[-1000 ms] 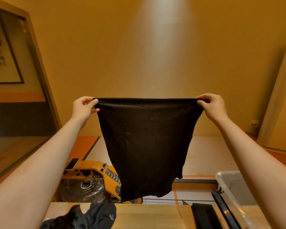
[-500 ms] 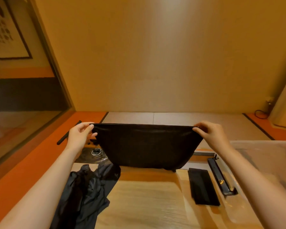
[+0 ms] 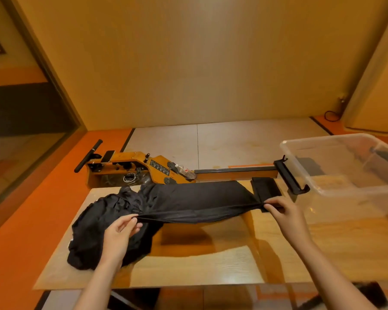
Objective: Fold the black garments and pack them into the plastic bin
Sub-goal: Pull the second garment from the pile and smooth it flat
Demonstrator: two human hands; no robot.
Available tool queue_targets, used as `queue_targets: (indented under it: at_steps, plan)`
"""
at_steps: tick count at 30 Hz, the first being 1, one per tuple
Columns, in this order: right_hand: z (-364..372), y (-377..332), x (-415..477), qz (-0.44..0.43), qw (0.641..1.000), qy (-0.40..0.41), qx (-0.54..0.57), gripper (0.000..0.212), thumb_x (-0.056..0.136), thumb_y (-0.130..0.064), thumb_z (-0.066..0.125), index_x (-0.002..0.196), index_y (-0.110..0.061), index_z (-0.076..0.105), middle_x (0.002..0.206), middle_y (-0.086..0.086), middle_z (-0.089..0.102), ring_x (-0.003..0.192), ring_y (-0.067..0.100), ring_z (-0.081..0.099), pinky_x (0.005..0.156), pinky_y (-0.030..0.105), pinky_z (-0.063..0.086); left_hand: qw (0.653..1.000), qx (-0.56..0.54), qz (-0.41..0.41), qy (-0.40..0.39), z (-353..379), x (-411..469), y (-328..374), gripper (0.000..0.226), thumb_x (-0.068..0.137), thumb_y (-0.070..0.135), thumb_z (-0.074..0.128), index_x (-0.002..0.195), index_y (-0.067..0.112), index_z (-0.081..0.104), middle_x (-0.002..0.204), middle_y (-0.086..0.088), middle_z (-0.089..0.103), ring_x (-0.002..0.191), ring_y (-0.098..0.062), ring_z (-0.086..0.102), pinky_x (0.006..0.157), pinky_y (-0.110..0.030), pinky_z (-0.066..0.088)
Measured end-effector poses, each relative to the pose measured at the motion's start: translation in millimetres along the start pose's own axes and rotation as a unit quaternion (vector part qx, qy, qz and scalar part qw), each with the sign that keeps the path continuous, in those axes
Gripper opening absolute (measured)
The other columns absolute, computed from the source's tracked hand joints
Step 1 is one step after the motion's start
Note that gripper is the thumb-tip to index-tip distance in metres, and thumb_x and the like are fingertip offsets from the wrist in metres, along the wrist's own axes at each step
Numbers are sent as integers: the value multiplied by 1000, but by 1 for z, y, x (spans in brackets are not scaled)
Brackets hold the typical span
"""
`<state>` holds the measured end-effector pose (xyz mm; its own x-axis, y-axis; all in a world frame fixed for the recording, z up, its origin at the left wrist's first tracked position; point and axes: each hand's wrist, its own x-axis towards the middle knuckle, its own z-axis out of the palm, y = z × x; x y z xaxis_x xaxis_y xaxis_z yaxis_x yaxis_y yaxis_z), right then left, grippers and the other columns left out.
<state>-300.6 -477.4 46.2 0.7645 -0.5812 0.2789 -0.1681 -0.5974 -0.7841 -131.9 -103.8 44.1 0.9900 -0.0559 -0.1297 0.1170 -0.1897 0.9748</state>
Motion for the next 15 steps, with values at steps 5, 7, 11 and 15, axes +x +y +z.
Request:
queue_targets:
  at_steps: [5, 7, 11, 15]
  plan:
    - [-1, 11, -67, -4, 1000, 2, -30, 15, 78, -8, 75, 82, -20, 68, 85, -9, 61, 86, -2, 56, 72, 7, 43, 999, 9, -37, -19, -27, -44, -26, 25, 85, -7, 64, 102, 10, 69, 98, -2, 70, 94, -13, 63, 86, -33, 49]
    - [-2, 15, -90, 15, 999, -8, -45, 24, 74, -5, 78, 88, -20, 67, 92, -8, 59, 89, -1, 56, 76, 7, 42, 998, 8, -55, -24, -36, -58, -38, 29, 83, -15, 61, 102, 7, 68, 100, -4, 69, 96, -14, 63, 89, -36, 49]
    - [-2, 25, -130, 37, 993, -45, -107, 42, 73, 6, 75, 104, -21, 65, 101, -7, 54, 94, 7, 54, 89, 24, 46, 998, 41, -49, -7, -54, -80, -64, 28, 84, -15, 59, 100, 4, 69, 100, -8, 70, 98, -21, 63, 91, -35, 47]
    - [-8, 25, -156, 35, 994, -39, -101, 35, 76, 7, 71, 87, -25, 61, 88, -15, 57, 85, 0, 56, 71, 12, 40, 998, 51, -40, -19, -68, -94, -78, 18, 83, -8, 65, 96, 3, 71, 96, -12, 71, 92, -23, 65, 80, -30, 47]
